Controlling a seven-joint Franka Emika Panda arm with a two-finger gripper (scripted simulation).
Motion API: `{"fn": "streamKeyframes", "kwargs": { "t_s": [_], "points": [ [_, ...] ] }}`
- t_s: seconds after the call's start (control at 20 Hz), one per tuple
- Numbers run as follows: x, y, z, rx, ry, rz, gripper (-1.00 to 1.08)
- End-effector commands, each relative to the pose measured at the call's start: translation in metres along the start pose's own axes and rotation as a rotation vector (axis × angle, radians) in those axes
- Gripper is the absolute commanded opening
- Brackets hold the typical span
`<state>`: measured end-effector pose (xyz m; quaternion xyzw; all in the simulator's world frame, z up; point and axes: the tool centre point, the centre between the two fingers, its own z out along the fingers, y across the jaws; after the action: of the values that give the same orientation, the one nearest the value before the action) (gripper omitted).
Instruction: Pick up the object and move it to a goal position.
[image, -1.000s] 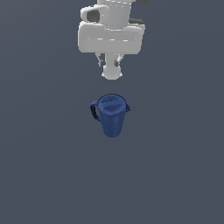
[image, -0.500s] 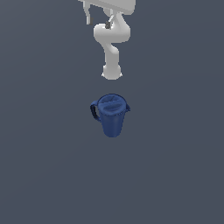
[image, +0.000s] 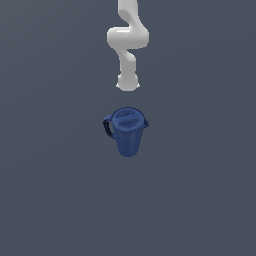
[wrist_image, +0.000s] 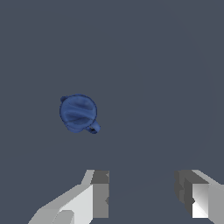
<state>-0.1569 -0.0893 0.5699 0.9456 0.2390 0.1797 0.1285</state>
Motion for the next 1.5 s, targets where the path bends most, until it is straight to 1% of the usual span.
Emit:
{"fn": "streamKeyframes", "kwargs": {
  "t_s": [0.0,0.2,0.4,0.6,0.85,1.15,1.3,1.45],
  "points": [
    [-0.012,0.013,-0.008,-0.001,0.028,-0.023,0.28],
    [-0.030,0.034,-0.010,0.008,0.068,-0.057,0.28],
    [-0.046,0.053,-0.001,0.029,0.102,-0.091,0.28],
    [-0.059,0.069,0.020,0.061,0.129,-0.127,0.28],
    [-0.068,0.081,0.060,0.115,0.155,-0.178,0.28],
    [-0.068,0.080,0.126,0.199,0.173,-0.252,0.28],
    [-0.064,0.071,0.164,0.247,0.178,-0.296,0.28],
    [-0.057,0.056,0.204,0.298,0.179,-0.346,0.28]
  ]
}}
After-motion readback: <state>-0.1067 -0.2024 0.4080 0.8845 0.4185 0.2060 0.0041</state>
